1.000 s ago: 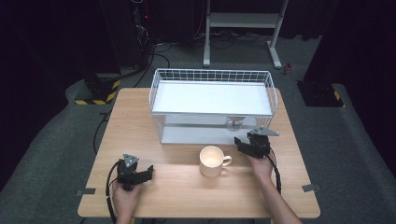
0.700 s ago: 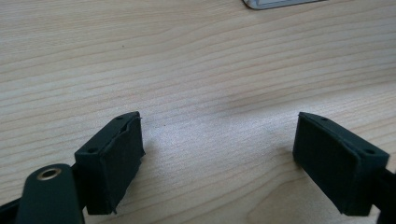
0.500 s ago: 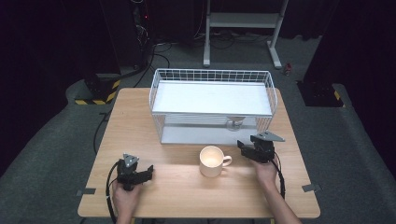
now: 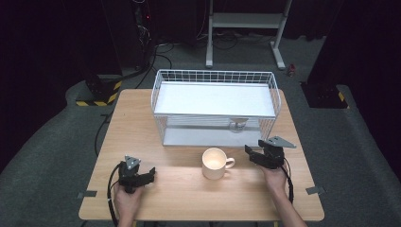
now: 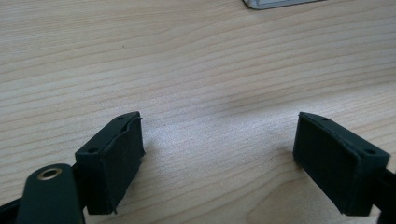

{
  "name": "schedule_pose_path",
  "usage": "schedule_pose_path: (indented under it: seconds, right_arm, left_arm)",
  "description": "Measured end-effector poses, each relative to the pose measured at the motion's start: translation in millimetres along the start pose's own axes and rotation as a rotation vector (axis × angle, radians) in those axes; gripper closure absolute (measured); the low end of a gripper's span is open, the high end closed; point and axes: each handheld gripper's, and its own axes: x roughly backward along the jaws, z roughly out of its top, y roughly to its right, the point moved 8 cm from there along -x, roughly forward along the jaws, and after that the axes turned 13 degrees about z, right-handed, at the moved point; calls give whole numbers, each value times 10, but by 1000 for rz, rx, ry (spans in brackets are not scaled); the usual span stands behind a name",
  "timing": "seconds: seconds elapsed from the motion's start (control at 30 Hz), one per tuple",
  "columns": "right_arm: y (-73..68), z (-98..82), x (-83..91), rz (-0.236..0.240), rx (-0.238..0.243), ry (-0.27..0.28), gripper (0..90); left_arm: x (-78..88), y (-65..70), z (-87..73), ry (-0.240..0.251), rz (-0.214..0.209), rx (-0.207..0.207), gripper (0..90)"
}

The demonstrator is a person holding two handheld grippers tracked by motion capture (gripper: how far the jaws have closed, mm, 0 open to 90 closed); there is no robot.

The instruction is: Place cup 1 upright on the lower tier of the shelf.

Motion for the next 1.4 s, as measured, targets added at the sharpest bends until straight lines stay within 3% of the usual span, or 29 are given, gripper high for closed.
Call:
schedule_pose_path:
  seconds: [1.4]
  right_arm:
    - [-47,-433,452,-8,-10,10,333]
  left_arm:
    - [1,0,-1,-2,-1,-2,165]
